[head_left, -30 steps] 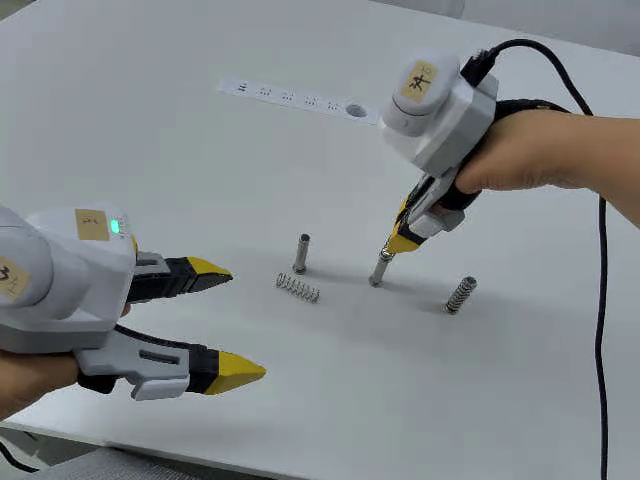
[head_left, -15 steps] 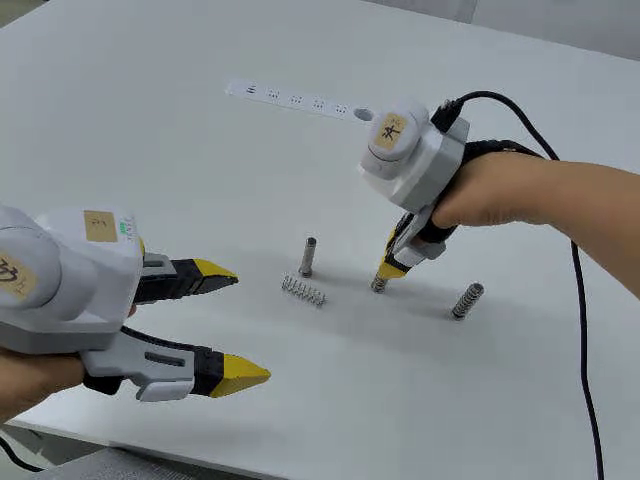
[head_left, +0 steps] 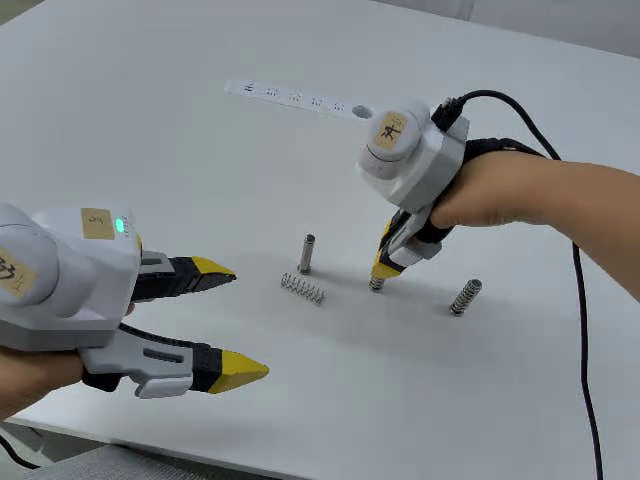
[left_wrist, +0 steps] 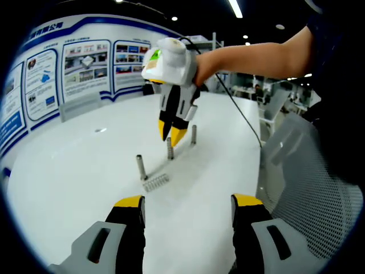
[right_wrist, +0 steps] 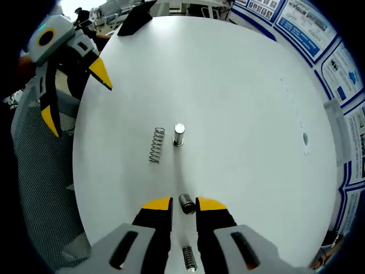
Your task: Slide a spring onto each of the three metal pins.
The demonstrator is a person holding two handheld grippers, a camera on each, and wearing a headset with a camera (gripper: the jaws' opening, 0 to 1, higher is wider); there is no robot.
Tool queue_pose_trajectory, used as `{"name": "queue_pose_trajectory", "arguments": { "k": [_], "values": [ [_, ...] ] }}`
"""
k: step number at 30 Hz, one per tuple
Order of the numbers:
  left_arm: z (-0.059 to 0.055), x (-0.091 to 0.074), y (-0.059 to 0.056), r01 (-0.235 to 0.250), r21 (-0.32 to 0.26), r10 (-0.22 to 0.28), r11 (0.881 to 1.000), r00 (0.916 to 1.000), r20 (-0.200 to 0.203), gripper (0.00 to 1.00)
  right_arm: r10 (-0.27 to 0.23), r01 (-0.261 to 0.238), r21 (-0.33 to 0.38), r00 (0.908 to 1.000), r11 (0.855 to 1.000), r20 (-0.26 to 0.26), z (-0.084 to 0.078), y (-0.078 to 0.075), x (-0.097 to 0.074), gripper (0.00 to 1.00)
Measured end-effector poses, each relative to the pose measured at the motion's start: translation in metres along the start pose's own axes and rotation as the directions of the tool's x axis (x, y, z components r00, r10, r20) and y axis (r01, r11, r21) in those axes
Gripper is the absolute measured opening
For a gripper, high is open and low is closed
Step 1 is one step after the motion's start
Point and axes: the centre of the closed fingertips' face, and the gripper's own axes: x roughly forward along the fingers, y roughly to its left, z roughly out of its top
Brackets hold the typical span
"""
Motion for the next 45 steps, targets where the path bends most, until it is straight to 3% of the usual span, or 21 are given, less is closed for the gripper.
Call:
{"name": "queue_pose_trajectory", "arguments": {
  "k": [5, 10, 14, 21, 34, 39, 45],
  "values": [
    [0.000, 0.001, -0.001, 0.003, 0.003, -0.003, 1.000, 1.0000, -0.002, 0.62, 0.006, -0.005, -0.013, 0.9985, 1.000, 0.054, 0.017, 0.010, -0.011, 0.17],
    [0.001, 0.001, -0.001, 0.006, 0.010, -0.006, 1.000, 1.0000, -0.001, 0.62, 0.032, -0.032, 0.001, 0.9953, 0.999, 0.092, 0.030, 0.021, 0.000, 0.17],
    [0.002, 0.000, 0.000, 0.002, 0.007, -0.002, 1.000, 1.0000, 0.004, 0.62, 0.081, -0.089, 0.046, 0.9869, 0.995, 0.139, 0.041, 0.035, 0.016, 0.17],
    [-0.002, -0.001, 0.000, 0.000, 0.002, 0.000, 1.000, 1.0000, 0.001, 0.61, 0.072, -0.080, 0.063, 0.9896, 0.995, 0.124, 0.041, 0.041, 0.044, 0.16],
    [0.000, -0.001, 0.001, -0.003, 0.001, 0.003, 1.000, 1.0000, -0.002, 0.61, 0.062, -0.075, 0.110, 0.9913, 0.991, 0.116, 0.039, 0.031, 0.065, 0.12],
    [-0.001, -0.002, 0.001, -0.005, 0.001, 0.005, 1.000, 1.0000, -0.005, 0.61, 0.074, -0.087, 0.113, 0.9908, 0.990, 0.113, 0.035, 0.035, 0.062, 0.11],
    [-0.003, 0.001, 0.001, 0.001, -0.001, -0.001, 1.000, 0.9999, -0.013, 0.60, 0.101, -0.105, 0.034, 0.9894, 0.994, 0.105, 0.032, 0.052, 0.040, 0.11]
  ]
}}
